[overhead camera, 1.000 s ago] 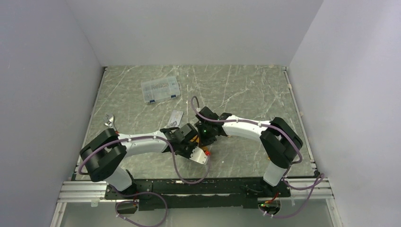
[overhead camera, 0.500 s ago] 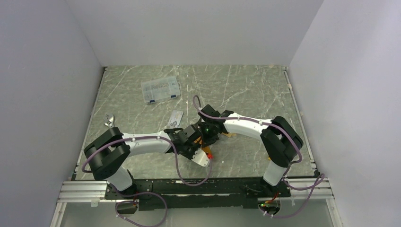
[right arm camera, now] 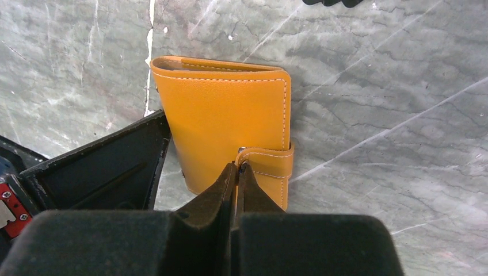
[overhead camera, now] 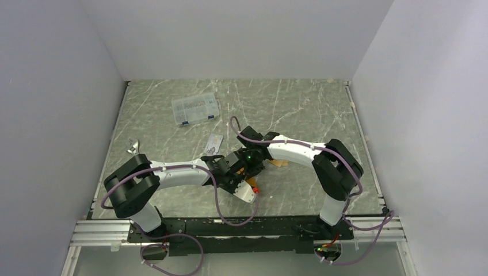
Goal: Put the credit cards into the card holder
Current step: Close the card holder at the center of the board.
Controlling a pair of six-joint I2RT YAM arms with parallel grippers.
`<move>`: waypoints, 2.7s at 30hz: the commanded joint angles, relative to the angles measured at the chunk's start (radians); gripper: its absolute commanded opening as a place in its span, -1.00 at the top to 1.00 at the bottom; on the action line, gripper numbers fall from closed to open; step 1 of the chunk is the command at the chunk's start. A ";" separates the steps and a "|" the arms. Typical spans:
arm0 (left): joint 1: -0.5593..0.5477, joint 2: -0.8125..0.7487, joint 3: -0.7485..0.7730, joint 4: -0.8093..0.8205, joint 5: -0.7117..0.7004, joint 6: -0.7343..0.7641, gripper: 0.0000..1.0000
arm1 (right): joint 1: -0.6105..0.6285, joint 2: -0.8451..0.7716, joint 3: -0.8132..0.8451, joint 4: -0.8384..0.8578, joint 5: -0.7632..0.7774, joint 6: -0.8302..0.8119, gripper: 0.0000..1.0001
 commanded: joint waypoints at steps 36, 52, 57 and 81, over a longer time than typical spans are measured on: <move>-0.057 0.030 0.010 0.073 0.081 0.020 1.00 | 0.146 0.453 0.148 -0.097 0.003 -0.088 1.00; -0.077 -0.095 0.020 -0.013 0.061 -0.049 0.49 | 0.137 0.562 0.015 0.092 0.023 0.025 1.00; -0.012 -0.209 0.071 -0.146 0.143 -0.102 -0.57 | 0.126 0.535 -0.022 0.112 0.045 0.058 1.00; 0.850 -0.607 0.287 -0.509 0.454 -0.288 -0.99 | 0.126 -0.025 0.114 -0.087 0.311 0.140 -0.09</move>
